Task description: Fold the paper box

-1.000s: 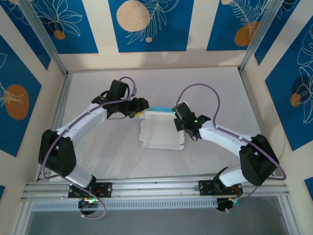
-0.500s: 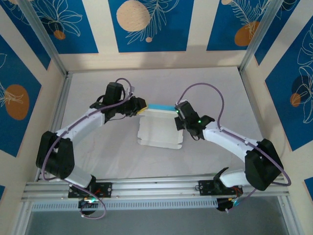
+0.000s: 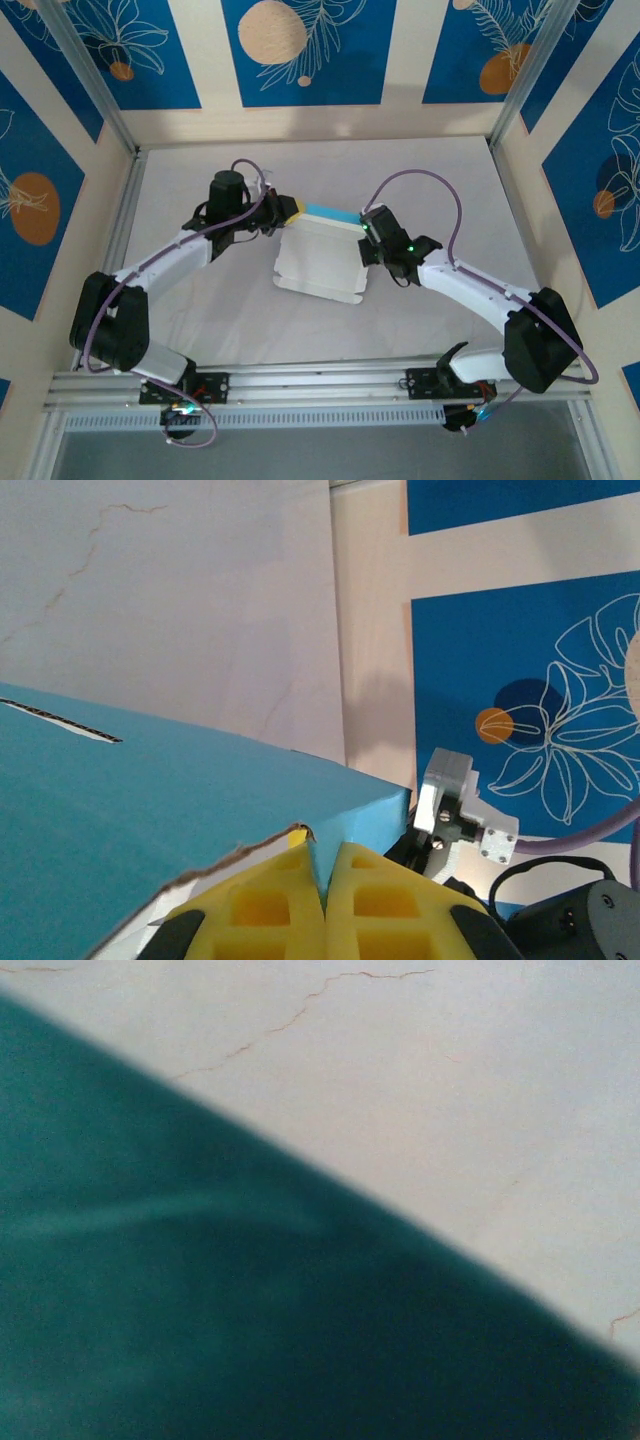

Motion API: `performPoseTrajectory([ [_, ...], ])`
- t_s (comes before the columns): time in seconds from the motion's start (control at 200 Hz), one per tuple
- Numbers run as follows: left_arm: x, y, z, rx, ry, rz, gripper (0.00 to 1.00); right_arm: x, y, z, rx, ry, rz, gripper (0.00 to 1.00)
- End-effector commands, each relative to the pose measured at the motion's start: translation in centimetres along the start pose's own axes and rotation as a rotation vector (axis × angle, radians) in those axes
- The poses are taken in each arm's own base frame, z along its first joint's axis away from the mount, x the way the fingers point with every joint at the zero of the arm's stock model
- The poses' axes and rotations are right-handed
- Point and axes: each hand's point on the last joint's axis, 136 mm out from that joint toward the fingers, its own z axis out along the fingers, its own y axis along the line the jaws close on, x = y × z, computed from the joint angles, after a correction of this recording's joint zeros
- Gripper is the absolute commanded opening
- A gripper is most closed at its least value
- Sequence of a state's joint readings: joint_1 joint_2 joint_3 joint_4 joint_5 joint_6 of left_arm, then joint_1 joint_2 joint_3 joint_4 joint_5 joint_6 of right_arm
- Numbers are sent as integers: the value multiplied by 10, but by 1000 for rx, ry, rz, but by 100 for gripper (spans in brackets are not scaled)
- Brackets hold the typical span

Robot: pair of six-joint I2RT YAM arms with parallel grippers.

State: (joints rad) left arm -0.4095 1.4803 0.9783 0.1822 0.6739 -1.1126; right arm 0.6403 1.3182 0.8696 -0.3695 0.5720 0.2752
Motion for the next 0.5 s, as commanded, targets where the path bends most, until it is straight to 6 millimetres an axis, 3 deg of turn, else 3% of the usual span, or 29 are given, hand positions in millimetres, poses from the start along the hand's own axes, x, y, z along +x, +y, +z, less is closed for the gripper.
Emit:
performPoseTrajectory([
  [0.0, -3, -9, -7, 37, -13, 27, 0, -18, 3, -12, -28, -50, 31, 0],
  [0.335, -2, -3, -17, -68, -13, 103, 0, -22, 0, -14, -23, -51, 44, 0],
  [0.415, -4, 0, -22, -106, -4, 138, 39, -23, -6, -15, -22, -35, 67, 0],
  [0.495, -6, 9, -34, -201, -17, 191, 53, -25, -10, -17, -29, -23, 76, 0],
])
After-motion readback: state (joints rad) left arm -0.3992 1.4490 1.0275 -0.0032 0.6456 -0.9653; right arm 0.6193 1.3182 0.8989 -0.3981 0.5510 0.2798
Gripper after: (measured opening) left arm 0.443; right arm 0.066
